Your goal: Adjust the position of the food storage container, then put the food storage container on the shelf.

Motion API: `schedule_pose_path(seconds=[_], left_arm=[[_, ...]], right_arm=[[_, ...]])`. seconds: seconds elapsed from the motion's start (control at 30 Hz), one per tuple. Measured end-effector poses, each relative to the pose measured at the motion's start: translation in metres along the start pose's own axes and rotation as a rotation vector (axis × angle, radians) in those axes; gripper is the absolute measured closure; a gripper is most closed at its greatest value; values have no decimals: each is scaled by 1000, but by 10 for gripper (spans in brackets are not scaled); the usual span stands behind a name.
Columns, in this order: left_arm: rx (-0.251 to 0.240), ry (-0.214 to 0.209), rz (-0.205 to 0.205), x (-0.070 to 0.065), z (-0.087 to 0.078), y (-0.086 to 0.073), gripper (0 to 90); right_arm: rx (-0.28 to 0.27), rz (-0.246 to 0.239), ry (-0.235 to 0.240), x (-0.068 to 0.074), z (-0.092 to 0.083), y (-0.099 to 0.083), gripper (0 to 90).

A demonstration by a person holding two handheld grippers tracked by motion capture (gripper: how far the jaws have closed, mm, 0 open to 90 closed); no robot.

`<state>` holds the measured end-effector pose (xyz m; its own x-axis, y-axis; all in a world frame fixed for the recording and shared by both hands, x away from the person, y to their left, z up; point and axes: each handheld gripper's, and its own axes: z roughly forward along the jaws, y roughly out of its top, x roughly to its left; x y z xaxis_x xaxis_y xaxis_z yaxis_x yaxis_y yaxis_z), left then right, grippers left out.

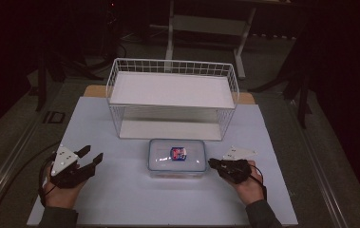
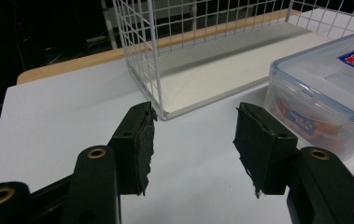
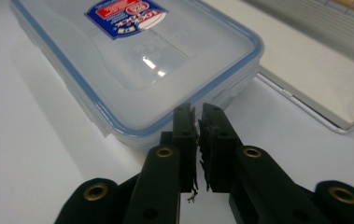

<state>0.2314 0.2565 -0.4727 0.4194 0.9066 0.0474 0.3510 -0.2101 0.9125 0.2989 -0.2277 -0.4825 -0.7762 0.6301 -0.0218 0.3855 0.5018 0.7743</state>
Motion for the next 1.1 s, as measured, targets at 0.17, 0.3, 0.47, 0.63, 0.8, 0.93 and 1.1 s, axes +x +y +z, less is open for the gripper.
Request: schedule_pose_path(seconds=[0.17,0.3,0.47,0.63,0.8,0.93,1.1], left_arm=[[1,-4,3,-1,0,1,464],[2,-19,-11,-2,2,2,452],[12,-71,-29,-12,10,6,433],[18,-114,-33,-24,21,13,432],[39,-169,-62,-37,35,20,427],[60,-205,-87,-51,48,25,427],[92,-276,-134,-64,67,27,405]], right_arm=[[-26,17,-7,-2,-5,2,788],[-53,47,0,-1,-8,4,704],[-80,85,19,-2,-7,7,614],[-91,119,42,-2,-3,9,583],[-94,165,60,-4,2,10,545],[-84,227,82,-9,9,9,505],[-101,284,106,-14,11,8,452]])
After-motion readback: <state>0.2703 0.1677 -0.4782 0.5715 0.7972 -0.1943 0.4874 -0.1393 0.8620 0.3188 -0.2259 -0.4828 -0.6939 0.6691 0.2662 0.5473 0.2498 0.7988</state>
